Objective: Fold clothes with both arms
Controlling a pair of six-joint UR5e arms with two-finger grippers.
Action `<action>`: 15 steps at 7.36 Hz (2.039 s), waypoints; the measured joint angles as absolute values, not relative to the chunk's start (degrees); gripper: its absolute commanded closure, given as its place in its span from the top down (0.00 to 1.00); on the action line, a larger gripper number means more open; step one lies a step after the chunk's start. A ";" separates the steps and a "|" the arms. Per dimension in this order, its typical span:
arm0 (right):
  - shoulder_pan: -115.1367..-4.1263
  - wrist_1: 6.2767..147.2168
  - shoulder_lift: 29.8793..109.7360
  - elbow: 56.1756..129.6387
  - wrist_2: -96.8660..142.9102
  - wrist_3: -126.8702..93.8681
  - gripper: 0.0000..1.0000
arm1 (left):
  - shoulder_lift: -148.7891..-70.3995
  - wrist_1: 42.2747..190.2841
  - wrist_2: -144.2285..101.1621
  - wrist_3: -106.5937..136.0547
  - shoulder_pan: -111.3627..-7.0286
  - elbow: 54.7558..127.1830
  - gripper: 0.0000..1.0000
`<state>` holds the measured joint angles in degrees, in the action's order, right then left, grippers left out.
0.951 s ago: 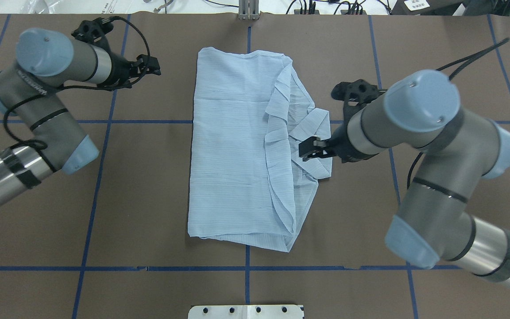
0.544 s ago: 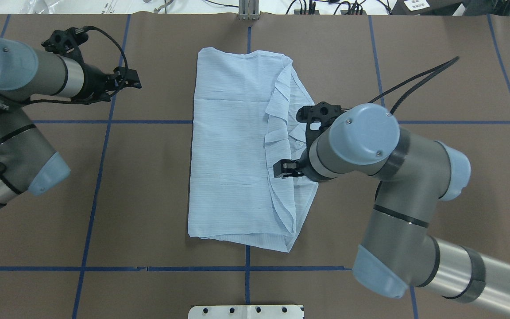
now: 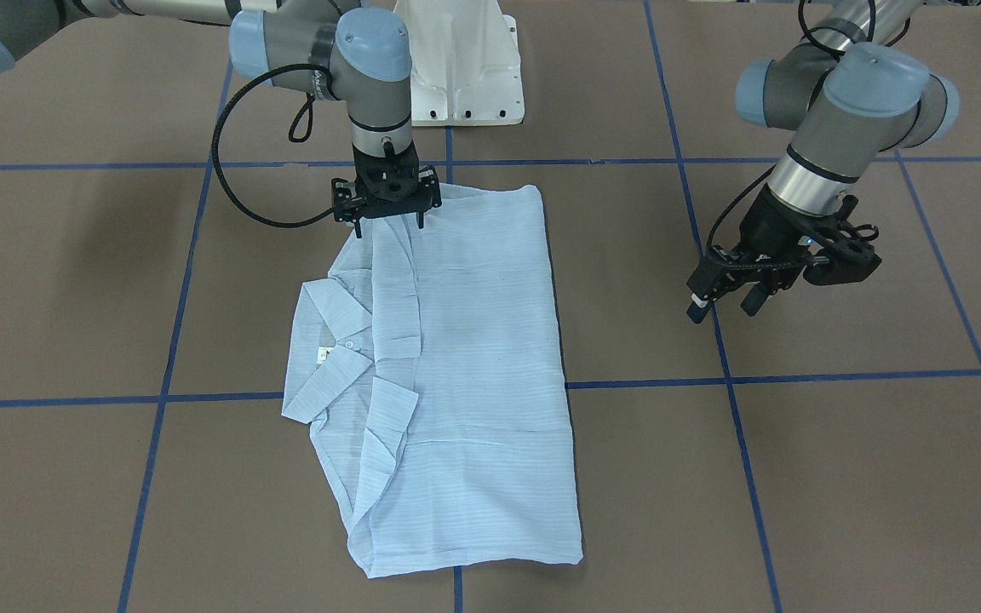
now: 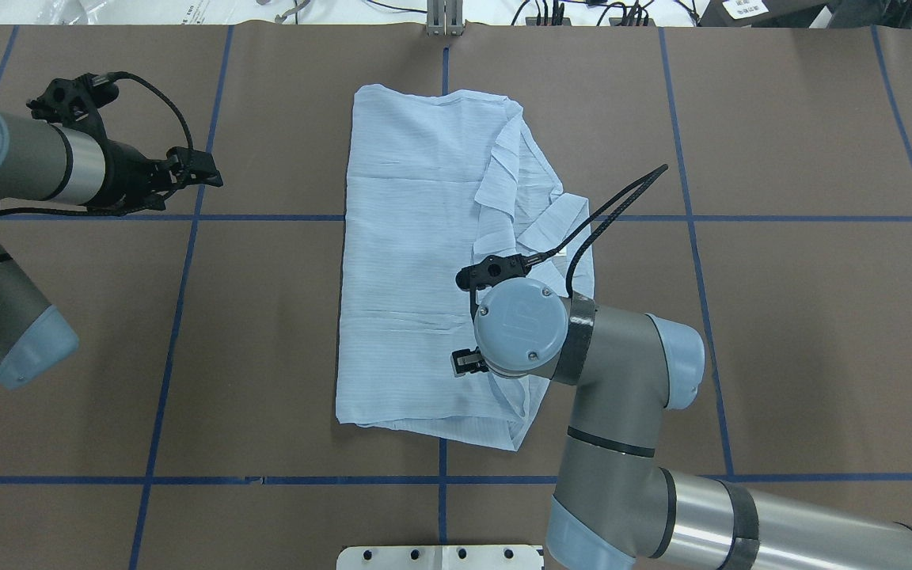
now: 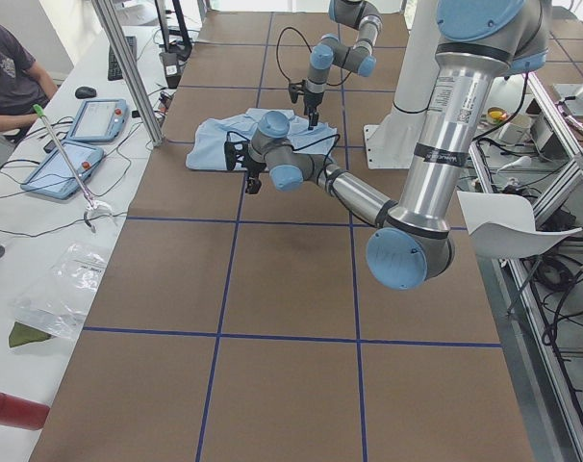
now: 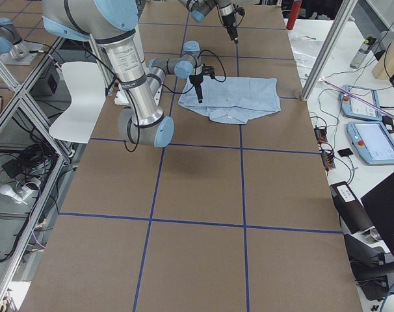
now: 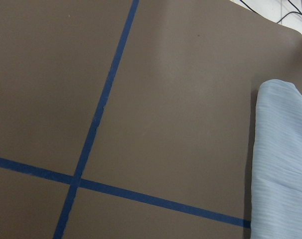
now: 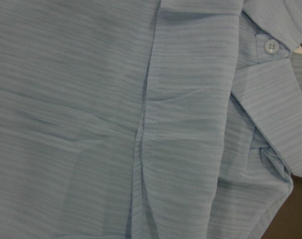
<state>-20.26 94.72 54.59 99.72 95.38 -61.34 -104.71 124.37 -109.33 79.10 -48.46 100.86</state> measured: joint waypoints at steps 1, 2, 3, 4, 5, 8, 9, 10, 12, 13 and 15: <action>-19.96 94.85 54.49 98.96 95.34 -60.63 1.00 | -104.69 124.38 -109.32 79.12 -48.36 100.78 1.00; -19.64 94.92 54.51 98.31 95.32 -60.24 1.00 | -104.68 124.44 -109.28 79.18 -48.23 100.70 1.00; -19.39 95.03 54.54 97.82 95.34 -60.06 1.00 | -104.68 124.50 -109.26 79.23 -48.14 100.67 1.00; -19.25 95.53 54.54 97.48 95.35 -59.87 1.00 | -104.68 124.58 -109.25 79.26 -48.11 100.53 1.00; -19.21 96.55 54.54 97.35 95.36 -59.30 1.00 | -104.69 124.73 -109.25 79.32 -48.06 100.35 1.00; -19.26 98.30 54.77 97.30 95.36 -57.93 1.00 | -104.82 124.91 -109.25 79.59 -47.61 100.01 1.00; -19.59 98.76 54.87 97.46 95.38 -57.47 1.00 | -104.89 124.95 -109.25 79.68 -47.55 99.97 1.00; -20.49 99.64 55.05 97.84 95.52 -56.25 1.00 | -105.01 124.95 -109.25 79.84 -47.23 99.95 1.00; -23.46 102.56 57.39 100.67 95.93 -51.77 1.00 | -105.55 124.94 -109.17 81.28 -45.72 99.93 1.00; -24.58 103.24 60.48 102.71 95.93 -49.80 1.00 | -106.13 124.83 -109.12 82.14 -44.94 99.93 1.00; -26.01 103.59 65.73 106.06 95.77 -48.52 1.00 | -107.00 124.51 -109.09 82.72 -44.31 99.96 1.00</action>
<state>-26.01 103.59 65.73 106.06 95.77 -48.52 -107.00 124.51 -109.09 82.72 -44.31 99.96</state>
